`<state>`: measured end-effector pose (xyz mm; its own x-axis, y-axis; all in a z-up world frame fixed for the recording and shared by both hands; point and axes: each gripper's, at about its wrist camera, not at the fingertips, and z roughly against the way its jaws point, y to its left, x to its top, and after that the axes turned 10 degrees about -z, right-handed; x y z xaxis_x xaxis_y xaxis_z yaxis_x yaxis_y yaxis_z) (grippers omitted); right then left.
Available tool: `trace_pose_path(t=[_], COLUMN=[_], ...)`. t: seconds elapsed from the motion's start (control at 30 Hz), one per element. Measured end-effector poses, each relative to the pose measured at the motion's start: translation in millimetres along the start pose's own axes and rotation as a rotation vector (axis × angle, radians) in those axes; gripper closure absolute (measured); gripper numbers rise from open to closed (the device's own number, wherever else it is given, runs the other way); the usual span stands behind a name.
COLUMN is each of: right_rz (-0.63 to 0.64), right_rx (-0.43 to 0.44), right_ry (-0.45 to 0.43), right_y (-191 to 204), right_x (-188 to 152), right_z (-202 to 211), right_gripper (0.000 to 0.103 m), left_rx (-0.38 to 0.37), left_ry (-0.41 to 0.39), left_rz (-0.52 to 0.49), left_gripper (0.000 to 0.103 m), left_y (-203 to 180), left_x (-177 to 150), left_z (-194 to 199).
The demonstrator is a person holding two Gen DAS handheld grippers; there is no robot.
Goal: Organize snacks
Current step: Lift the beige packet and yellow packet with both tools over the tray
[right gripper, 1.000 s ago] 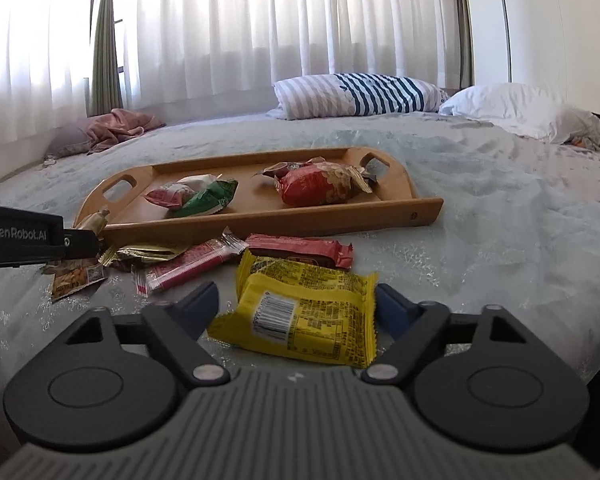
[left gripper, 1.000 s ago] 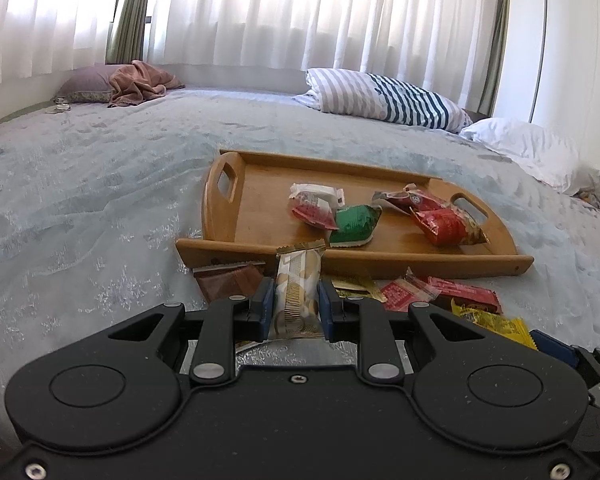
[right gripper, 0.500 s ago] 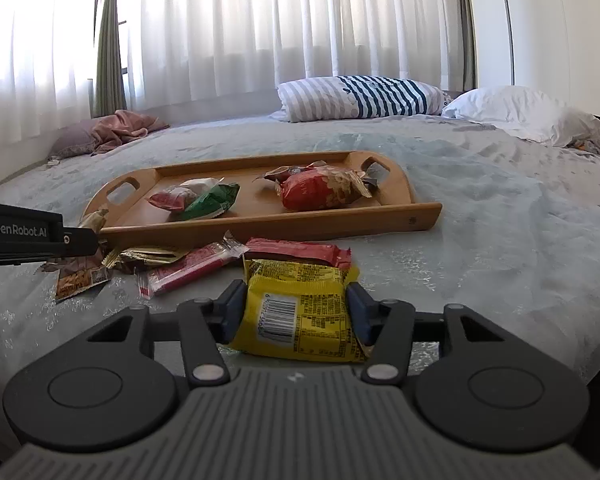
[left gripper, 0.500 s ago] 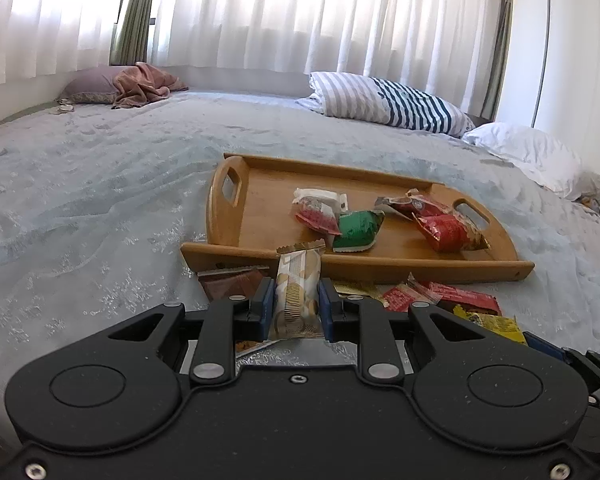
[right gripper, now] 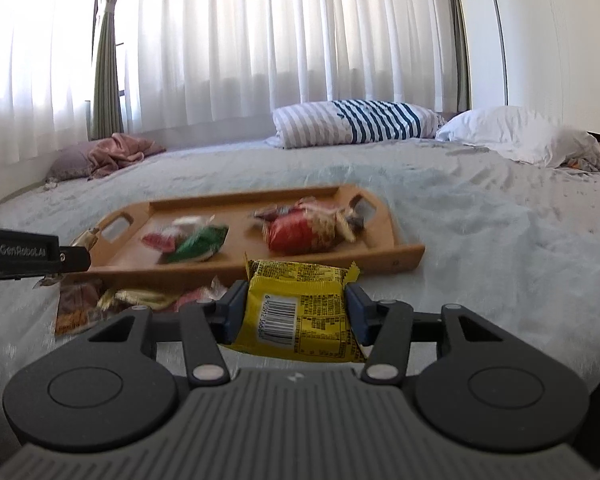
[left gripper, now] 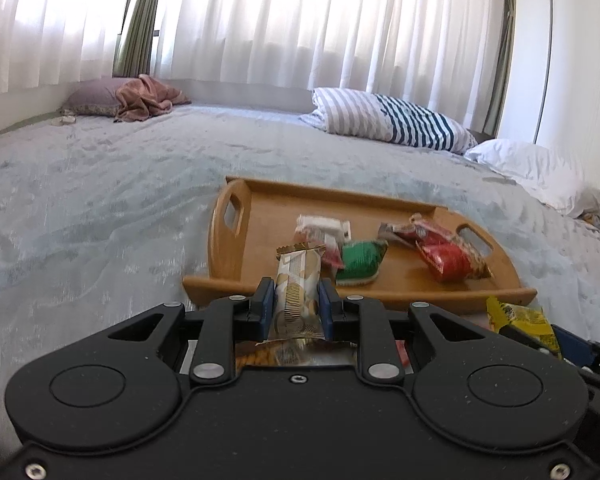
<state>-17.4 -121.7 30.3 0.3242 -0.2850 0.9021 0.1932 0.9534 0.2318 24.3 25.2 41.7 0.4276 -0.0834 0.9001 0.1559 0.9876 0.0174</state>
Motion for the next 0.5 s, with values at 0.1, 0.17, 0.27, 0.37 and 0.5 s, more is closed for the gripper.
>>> trace_pose_path(t=[0.1, 0.17, 0.27, 0.37, 0.5], right_rz=[-0.008, -0.013, -0.027, -0.036, -0.026], right_rx=[0.013, 0.023, 0.043, 0.065, 0.091], right_ry=[-0.006, -0.006, -0.008, -0.004, -0.007], right_y=[-2, -4, -7, -9, -11], right_x=[13, 23, 42, 62, 90], right_z=[-10, -19, -34, -52, -79], right_gripper=[0.048, 0.048, 0.048, 0.048, 0.048], left_rx=[0.000, 0.000, -0.004, -0.001, -0.010], left_ry=[-0.016, -0.021, -0.029, -0.028, -0.011], left_rz=[0.002, 0.006, 0.013, 0.025, 0.046], left_gripper=[0.081, 0.081, 0.081, 0.081, 0.081], left_y=[3, 4, 8, 13, 22], left_x=[8, 15, 26, 39, 56], left_z=[-5, -11, -22, -39, -63])
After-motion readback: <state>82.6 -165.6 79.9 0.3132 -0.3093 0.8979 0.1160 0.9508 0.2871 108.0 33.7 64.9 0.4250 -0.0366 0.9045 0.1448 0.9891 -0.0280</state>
